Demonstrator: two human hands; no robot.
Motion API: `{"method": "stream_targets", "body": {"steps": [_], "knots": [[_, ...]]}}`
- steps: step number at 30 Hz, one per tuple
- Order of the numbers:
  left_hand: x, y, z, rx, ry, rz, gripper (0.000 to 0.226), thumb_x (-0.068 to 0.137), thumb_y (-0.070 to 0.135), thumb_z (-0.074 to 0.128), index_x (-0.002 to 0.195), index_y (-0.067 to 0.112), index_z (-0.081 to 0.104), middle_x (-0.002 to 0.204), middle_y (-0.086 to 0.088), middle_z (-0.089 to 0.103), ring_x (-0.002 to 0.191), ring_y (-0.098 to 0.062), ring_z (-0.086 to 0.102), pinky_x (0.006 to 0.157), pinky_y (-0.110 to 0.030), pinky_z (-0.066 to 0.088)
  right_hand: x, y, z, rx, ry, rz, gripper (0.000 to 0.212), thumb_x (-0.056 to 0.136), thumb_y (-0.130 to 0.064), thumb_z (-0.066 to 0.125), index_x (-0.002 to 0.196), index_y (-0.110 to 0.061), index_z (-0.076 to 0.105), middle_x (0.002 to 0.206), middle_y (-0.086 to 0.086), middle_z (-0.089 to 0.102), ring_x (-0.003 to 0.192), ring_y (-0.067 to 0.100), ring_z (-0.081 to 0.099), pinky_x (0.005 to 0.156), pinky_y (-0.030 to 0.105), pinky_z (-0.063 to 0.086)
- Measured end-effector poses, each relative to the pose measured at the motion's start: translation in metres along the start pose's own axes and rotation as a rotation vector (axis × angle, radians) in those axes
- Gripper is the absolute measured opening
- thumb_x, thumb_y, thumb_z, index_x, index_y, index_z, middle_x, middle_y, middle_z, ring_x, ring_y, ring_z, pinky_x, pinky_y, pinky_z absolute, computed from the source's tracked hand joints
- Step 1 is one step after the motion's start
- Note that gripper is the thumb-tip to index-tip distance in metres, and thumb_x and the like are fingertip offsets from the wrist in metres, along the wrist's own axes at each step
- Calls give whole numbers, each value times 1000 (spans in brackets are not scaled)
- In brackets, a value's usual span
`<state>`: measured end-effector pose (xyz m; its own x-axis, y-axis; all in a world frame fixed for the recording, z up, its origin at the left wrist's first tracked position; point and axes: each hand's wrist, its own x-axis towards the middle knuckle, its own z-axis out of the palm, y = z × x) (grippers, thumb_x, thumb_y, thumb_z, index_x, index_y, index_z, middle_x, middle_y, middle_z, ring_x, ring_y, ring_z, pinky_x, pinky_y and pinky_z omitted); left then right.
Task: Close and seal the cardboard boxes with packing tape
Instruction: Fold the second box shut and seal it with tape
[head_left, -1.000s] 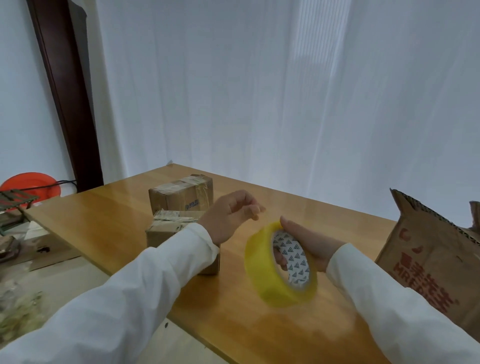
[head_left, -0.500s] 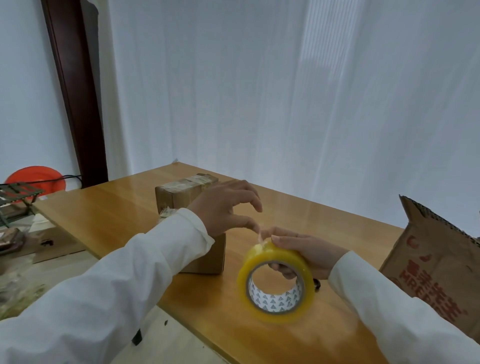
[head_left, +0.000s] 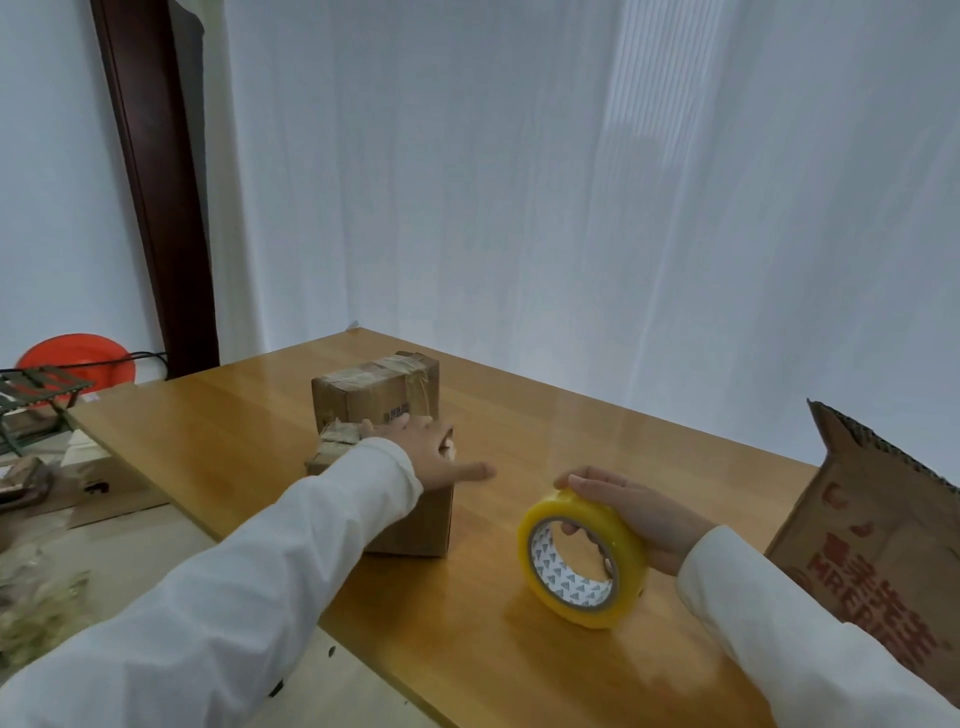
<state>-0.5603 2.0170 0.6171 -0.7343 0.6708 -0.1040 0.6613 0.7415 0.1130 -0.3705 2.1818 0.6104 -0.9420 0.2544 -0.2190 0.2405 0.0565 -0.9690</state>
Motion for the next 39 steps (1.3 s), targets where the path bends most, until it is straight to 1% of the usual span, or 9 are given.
{"method": "stream_targets", "body": {"steps": [8, 12, 16, 19, 25, 30, 32, 35, 39], "knots": [[-6, 34, 5, 128, -21, 107, 59, 88, 36, 43, 143, 29, 21, 148, -3, 26, 140, -28, 20, 111, -61, 8, -8, -2, -4, -22, 32, 10, 17, 98, -23, 48, 104, -15, 61, 70, 6, 69, 56, 10, 65, 52, 20, 51], [-12, 52, -2, 122, -183, 237, 52, 93, 29, 44, 142, 28, 30, 151, 1, 26, 141, -23, 19, 112, -53, 10, -13, -1, -11, -30, 58, 29, 16, 97, -25, 49, 103, -17, 62, 73, 7, 70, 61, 14, 66, 57, 25, 53], [-9, 58, 5, 77, -168, 226, 49, 94, 16, 41, 141, 28, 32, 152, 2, 23, 143, -22, 12, 114, -57, 2, -18, 0, -17, -19, 100, 22, 15, 96, -25, 52, 103, -18, 63, 76, 8, 71, 68, 18, 67, 72, 35, 54], [-11, 63, 8, 40, -105, 123, 45, 92, 14, 40, 134, 29, 38, 148, 0, 29, 141, -22, 16, 113, -57, 6, -22, -2, -18, 7, 146, 24, 16, 96, -24, 53, 104, -17, 64, 76, 7, 71, 67, 17, 68, 65, 31, 57], [-18, 97, 6, -156, -81, -182, 48, 93, 25, 29, 140, 14, 28, 144, -12, 24, 138, -31, 17, 113, -56, 10, -31, -20, -11, 74, 236, -13, 19, 97, -21, 51, 109, -12, 62, 65, 6, 67, 46, 9, 61, 43, 19, 47], [-29, 72, -42, -449, -129, 136, 64, 96, 47, 44, 148, 16, 25, 151, -7, 31, 138, -28, 30, 113, -40, 24, -45, -33, -14, 81, 247, -25, 18, 97, -21, 51, 107, -12, 62, 66, 7, 66, 45, 8, 60, 41, 18, 45], [-36, 43, -55, -334, -280, 258, 83, 83, 54, 61, 149, 32, 16, 156, 5, 19, 140, -24, 25, 115, -43, 22, -50, -34, -20, 49, 254, -11, 19, 97, -25, 52, 107, -15, 63, 66, 6, 68, 48, 9, 61, 42, 20, 46], [-38, 2, -48, -112, -436, 148, 103, 70, 46, 77, 148, 39, 11, 155, 5, 16, 140, -24, 21, 115, -47, 23, -50, -34, -24, 8, 262, 22, 24, 95, -31, 54, 111, -17, 64, 69, 7, 69, 55, 15, 55, 45, 23, 47], [-36, 2, -20, 46, -97, 11, 98, 68, 74, 61, 145, 25, 25, 144, -5, 33, 131, -27, 29, 109, -47, 30, -43, -41, -15, -8, 260, 71, 27, 92, -33, 58, 111, -15, 64, 70, 6, 69, 50, 10, 61, 44, 23, 48]]}}
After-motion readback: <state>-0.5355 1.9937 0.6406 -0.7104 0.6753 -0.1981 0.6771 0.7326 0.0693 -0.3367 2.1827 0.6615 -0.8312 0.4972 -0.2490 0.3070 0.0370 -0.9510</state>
